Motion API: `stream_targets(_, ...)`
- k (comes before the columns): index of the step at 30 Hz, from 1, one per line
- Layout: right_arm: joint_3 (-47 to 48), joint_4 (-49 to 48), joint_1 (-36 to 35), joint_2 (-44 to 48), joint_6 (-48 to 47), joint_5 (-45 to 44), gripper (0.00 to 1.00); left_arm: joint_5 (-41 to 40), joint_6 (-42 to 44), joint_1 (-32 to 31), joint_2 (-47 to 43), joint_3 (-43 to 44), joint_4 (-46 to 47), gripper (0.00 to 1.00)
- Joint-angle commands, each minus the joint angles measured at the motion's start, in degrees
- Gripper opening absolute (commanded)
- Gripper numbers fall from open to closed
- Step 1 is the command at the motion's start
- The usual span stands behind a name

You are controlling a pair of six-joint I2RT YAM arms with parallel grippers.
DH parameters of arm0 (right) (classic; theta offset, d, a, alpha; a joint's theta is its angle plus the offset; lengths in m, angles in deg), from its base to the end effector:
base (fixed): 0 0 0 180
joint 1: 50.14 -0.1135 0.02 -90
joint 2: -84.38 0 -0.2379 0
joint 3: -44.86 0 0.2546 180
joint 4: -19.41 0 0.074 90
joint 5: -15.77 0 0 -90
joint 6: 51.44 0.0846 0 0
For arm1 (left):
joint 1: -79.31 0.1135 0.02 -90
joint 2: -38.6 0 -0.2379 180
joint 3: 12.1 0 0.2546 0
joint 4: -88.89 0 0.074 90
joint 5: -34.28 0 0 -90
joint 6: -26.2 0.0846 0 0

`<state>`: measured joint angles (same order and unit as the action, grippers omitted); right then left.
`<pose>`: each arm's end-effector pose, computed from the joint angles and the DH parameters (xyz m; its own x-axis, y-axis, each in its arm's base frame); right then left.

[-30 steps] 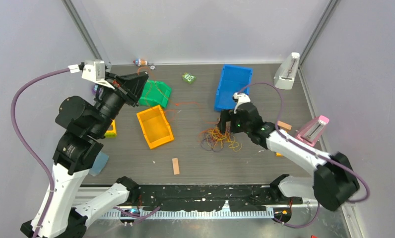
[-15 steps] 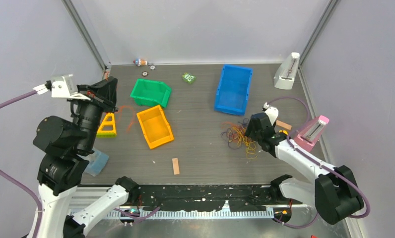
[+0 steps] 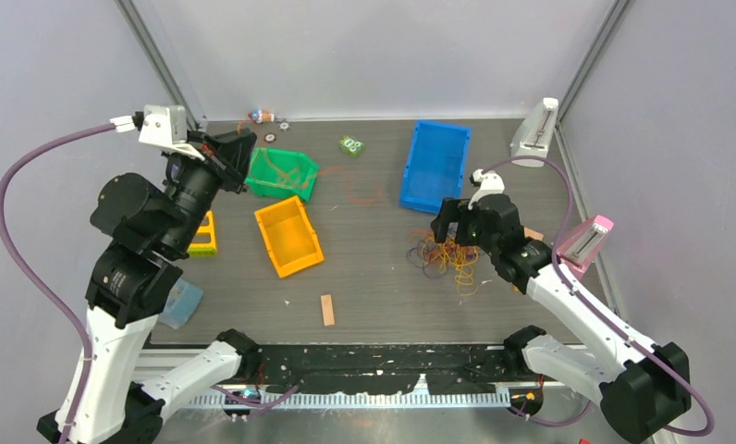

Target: Untangle the cables

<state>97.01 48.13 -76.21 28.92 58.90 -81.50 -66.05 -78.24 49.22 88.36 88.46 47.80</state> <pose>0.2501 0.1104 0.2110 -0.5647 0.1076 -0.8182 -0.1528 0.9607 0.2317 0.1653 -0.0782 0.5189 0.0565 -0.3163 -0.9470 0.3659 0.8891 -0.2751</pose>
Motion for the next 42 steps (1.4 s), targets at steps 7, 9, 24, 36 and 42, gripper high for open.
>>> stream_targets(7,8.06,-8.41,-1.81,1.52,-7.26,9.29,0.95,18.56,-8.2,0.2,9.13,2.71,7.67,0.0)
stream_targets(9,8.92,-10.71,-1.8,1.39,-7.24,11.74,0.95,20.03,-8.64,0.2,11.65,3.86,8.81,0.0)
stream_targets(24,8.73,-12.78,-1.69,3.24,-5.9,-10.87,0.96,26.6,-16.98,-0.21,31.17,15.03,20.04,0.0)
stream_targets(36,4.01,-20.23,-0.7,5.67,-7.36,-26.37,0.96,33.64,-21.74,-4.85,62.75,51.56,22.43,0.0)
stream_targets(42,3.04,-19.93,0.03,6.55,-5.88,-30.65,0.96,28.74,-21.02,-4.83,70.32,53.58,25.77,0.0)
